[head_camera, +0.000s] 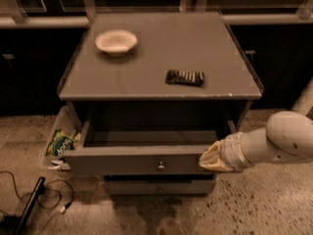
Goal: Close top drawer
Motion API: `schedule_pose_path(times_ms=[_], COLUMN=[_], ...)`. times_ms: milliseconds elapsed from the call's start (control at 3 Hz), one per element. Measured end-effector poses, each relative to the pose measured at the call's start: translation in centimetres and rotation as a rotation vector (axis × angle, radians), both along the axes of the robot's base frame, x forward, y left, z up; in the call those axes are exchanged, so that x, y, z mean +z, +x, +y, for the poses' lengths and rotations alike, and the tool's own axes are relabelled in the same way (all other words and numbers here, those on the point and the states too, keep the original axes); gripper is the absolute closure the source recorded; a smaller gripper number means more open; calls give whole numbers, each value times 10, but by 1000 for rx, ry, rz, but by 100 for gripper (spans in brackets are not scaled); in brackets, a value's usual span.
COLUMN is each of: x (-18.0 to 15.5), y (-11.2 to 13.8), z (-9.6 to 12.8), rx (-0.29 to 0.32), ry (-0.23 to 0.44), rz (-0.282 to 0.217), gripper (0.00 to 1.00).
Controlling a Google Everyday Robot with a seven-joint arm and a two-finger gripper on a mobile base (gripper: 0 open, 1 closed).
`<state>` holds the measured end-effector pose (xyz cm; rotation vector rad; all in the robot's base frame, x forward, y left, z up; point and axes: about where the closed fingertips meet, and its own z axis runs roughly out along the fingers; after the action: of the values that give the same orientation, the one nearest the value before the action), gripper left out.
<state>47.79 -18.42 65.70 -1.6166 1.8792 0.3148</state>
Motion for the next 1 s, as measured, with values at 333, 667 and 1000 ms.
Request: schedule_pose_path(times_ms=[333,667,1000], x=[0,0,1], y=[-1,-1,-7], z=[0,0,3], rx=[0,0,-2], ry=[0,0,-1], rz=[0,0,1], gripper=[81,58,35])
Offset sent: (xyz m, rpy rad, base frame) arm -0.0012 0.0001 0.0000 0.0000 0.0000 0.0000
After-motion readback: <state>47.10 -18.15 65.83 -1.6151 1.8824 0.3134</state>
